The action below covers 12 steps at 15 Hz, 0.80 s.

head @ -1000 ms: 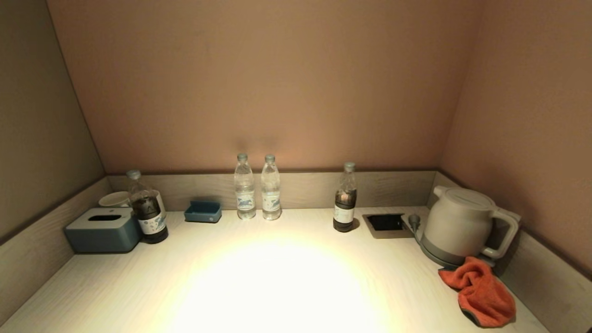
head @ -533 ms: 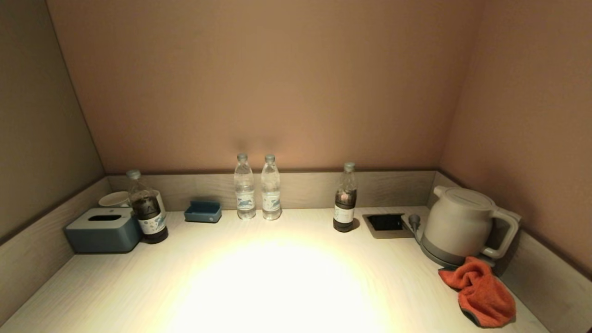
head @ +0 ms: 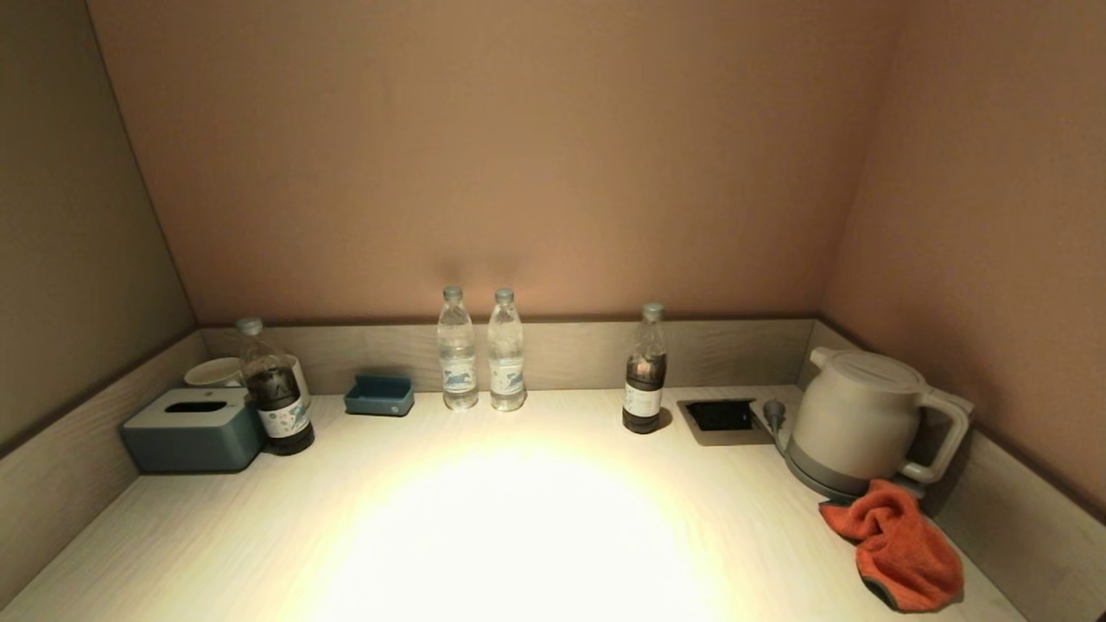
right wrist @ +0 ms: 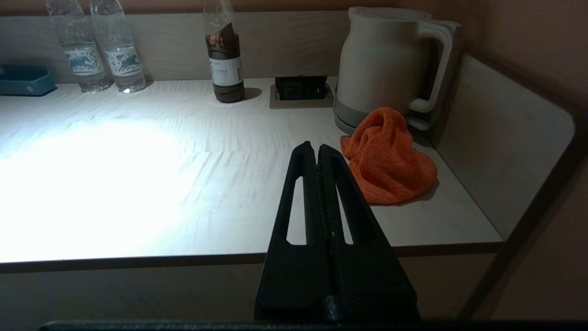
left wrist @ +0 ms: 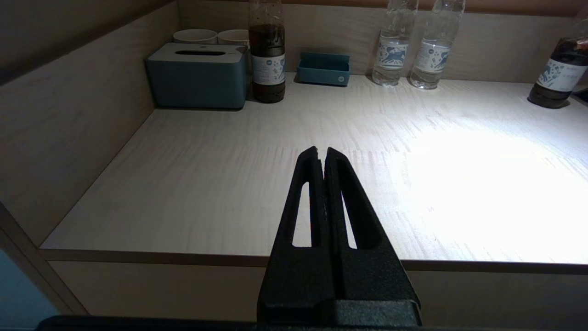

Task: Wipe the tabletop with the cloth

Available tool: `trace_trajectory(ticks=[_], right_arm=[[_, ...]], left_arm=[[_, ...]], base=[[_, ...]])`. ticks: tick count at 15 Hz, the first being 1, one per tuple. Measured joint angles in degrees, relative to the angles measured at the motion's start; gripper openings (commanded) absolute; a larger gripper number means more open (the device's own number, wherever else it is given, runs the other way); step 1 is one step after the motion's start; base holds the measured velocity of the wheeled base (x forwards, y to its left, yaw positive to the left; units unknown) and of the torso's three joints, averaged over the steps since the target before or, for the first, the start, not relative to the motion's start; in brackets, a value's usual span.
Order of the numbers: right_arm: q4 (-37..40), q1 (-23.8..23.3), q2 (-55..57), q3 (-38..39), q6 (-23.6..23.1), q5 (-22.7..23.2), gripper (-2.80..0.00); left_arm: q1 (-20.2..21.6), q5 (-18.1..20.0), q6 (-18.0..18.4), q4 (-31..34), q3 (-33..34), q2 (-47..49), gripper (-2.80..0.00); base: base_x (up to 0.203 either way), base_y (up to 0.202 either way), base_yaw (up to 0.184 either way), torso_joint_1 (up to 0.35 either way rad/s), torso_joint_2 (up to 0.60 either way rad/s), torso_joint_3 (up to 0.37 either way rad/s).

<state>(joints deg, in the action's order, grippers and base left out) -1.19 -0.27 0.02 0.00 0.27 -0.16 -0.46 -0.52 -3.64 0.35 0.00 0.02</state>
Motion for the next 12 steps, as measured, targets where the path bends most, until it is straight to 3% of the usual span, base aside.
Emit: trace_trajectory(ticks=[12], right_arm=[[1.2,0.0,0.0,0.0,1.6,-0.3,-2.80]], left_arm=[[0.0,0.0,0.0,0.0,0.0,0.0,-2.80]], base=[[0.000,0.000,0.000,0.000,0.00,0.000]])
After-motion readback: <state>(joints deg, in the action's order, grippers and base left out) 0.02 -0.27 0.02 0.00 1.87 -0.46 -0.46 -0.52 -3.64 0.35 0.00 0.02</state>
